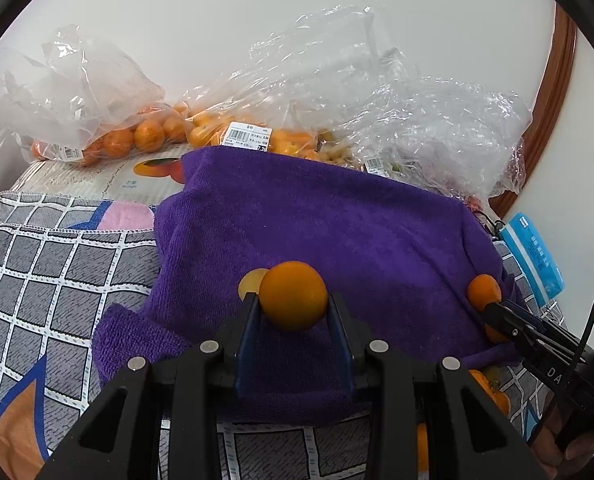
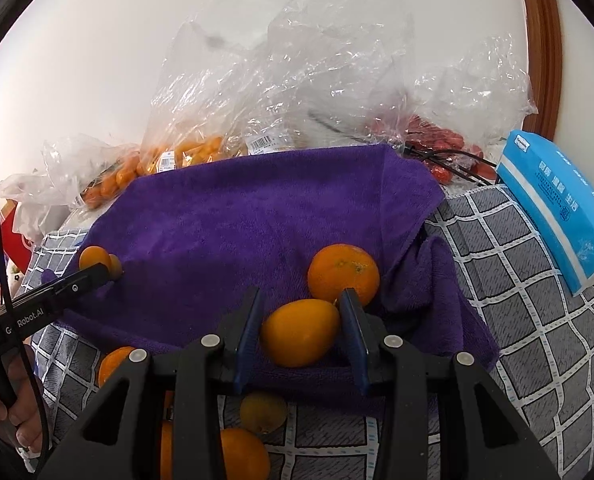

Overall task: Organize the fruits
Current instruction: 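Lower the orange onto the purple towel and open the left tool while the right tool releases the oval orange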

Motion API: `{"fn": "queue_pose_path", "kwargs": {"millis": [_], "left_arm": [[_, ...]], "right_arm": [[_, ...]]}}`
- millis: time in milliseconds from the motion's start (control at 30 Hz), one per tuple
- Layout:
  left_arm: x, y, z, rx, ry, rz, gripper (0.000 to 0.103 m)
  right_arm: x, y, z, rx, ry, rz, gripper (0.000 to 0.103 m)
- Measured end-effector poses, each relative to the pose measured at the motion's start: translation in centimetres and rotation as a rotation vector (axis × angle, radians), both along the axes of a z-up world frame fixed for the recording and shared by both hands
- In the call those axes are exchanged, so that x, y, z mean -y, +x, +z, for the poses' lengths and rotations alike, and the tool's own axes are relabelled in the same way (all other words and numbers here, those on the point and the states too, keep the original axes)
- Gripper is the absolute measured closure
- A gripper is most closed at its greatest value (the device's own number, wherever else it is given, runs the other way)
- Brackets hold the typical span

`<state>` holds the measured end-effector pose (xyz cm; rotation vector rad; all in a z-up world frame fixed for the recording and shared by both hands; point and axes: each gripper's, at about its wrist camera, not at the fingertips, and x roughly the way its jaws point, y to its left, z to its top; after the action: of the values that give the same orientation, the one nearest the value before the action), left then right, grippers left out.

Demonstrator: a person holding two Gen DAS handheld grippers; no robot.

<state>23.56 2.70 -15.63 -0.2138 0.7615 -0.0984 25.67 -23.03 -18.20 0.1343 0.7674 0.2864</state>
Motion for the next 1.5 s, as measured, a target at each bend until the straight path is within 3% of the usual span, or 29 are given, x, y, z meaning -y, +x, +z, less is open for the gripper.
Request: {"fn": "queue_pose_path", "kwargs": {"millis": [633, 900, 1067, 1500], "left_arm": [[-0.1, 0.1, 0.0, -0.005, -0.003, 0.013, 0.070], [0.2, -0.1, 0.3, 0.004, -0.007, 0.009, 0.070], [0.1, -0.3, 0.4, 0.012, -0.024, 0.006, 0.062], [0.1, -0.5, 0.6, 0.024, -0.028, 0.008, 0.062]], "right_arm": [[0.1, -0.1, 0.1, 0.004, -0.008, -0.008, 0.063], [0.7, -0.3, 0.7, 0.023, 0.015, -0.025, 0.054], [1.2, -0.5, 1.1, 0.046, 0.035, -0.043, 0.049], [1.1, -1.1, 1.8, 0.086, 0.020, -0.058, 0.048]]}}
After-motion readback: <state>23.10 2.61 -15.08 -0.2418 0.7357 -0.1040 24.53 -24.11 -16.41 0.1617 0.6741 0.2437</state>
